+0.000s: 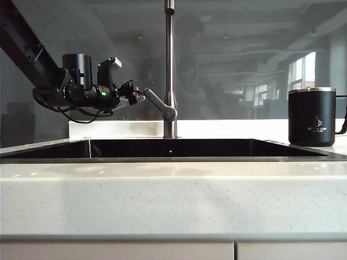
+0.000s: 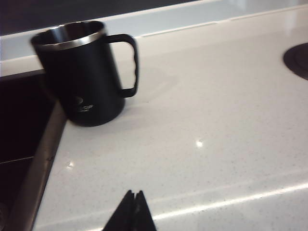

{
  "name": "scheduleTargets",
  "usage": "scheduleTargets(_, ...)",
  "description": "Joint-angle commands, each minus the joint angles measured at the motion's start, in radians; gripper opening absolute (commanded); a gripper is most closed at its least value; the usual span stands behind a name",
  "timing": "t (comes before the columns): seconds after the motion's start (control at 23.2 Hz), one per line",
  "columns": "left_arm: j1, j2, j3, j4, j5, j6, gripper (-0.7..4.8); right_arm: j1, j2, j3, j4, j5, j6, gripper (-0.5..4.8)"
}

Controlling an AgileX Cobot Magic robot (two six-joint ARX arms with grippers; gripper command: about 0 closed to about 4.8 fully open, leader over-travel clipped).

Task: Pick up the mug next to the sink, go to the faucet to get some water, pour the water into the sink, and finally put the mug back to its place.

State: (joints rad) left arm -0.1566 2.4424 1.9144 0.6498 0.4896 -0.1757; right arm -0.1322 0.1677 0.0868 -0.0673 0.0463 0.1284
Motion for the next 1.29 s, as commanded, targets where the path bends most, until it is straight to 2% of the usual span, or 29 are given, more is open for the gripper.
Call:
scheduleTargets(0.04, 0.0, -0.004, 0.003, 0.009, 0.003, 0.0, 3.68, -0.004, -0.062, -0.034, 0.019, -0.026, -0.032, -0.07)
scheduleTargets(0.26, 0.0, -0.004, 0.003, 0.009, 0.003, 0.0, 3.68, -0.006, -0.145, -0.079, 0.019, -0.032, -0.032, -0.07)
scheduleTargets(0.47, 0.0, -0.004, 0.003, 0.008, 0.004, 0.0, 3.68, -0.005, -0.17, -0.085, 0.027, -0.124, -0.038, -0.07)
scheduleTargets(0.65, 0.0, -0.004, 0.003, 0.009, 0.003, 0.0, 3.68, 0.003, -0.17, -0.085, 0.029, -0.154, -0.039, -0.07)
scheduleTargets(0.78, 0.0, -0.004, 0.003, 0.009, 0.003, 0.0, 3.68, 0.047, -0.17, -0.085, 0.029, -0.142, -0.057, -0.07)
scheduleTargets(0.9, 0.0, -0.004, 0.003, 0.009, 0.003, 0.0, 3.68, 0.1, -0.17, -0.085, 0.027, -0.071, -0.058, -0.07)
scheduleTargets(1.29, 0.0, -0.004, 0.003, 0.009, 0.004, 0.0, 3.68, 0.108, -0.17, -0.085, 0.026, -0.06, -0.058, -0.07)
